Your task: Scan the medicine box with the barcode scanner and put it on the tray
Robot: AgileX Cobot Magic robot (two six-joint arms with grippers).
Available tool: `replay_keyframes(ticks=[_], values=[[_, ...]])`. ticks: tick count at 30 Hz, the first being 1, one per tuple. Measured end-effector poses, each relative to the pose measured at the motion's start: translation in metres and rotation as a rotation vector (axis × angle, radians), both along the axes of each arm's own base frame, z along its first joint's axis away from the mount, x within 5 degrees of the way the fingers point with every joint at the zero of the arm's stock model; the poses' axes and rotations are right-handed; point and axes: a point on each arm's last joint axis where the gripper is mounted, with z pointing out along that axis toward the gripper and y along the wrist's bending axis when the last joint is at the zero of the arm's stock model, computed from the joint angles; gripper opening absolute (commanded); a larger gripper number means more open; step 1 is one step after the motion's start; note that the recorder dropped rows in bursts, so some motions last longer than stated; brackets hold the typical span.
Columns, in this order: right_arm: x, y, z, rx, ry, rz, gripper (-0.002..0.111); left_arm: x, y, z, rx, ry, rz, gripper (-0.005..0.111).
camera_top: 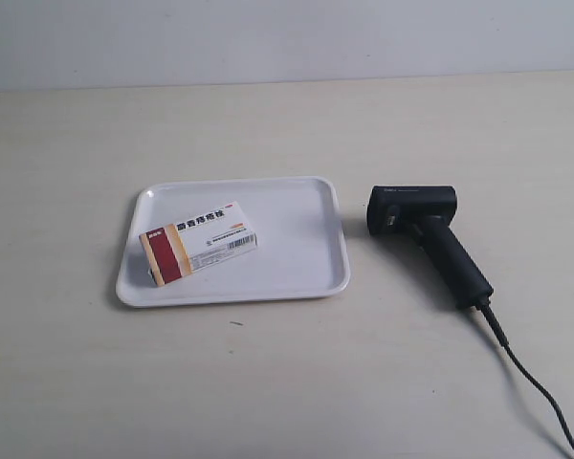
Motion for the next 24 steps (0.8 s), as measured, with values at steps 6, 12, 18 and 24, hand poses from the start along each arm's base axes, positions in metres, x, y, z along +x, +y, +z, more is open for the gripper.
replay_keyframes(ticks=[6, 12, 18, 24], values=[[-0.005, -0.011, 0.009, 0.046, -0.126, -0.132, 0.000, 0.000, 0.000, 0.000, 0.000, 0.002, 0.000, 0.004], [-0.004, -0.019, 0.008, 0.036, -0.127, -0.266, 0.000, 0.000, 0.000, 0.000, 0.002, 0.003, 0.001, 0.004], [-0.003, -0.019, 0.004, 0.021, -0.084, -0.277, 0.000, 0.000, 0.000, 0.000, 0.004, 0.003, 0.001, 0.004], [-0.004, -0.019, -0.001, 0.004, -0.032, -0.275, 0.000, 0.000, 0.000, 0.000, 0.008, 0.003, 0.001, 0.004]])
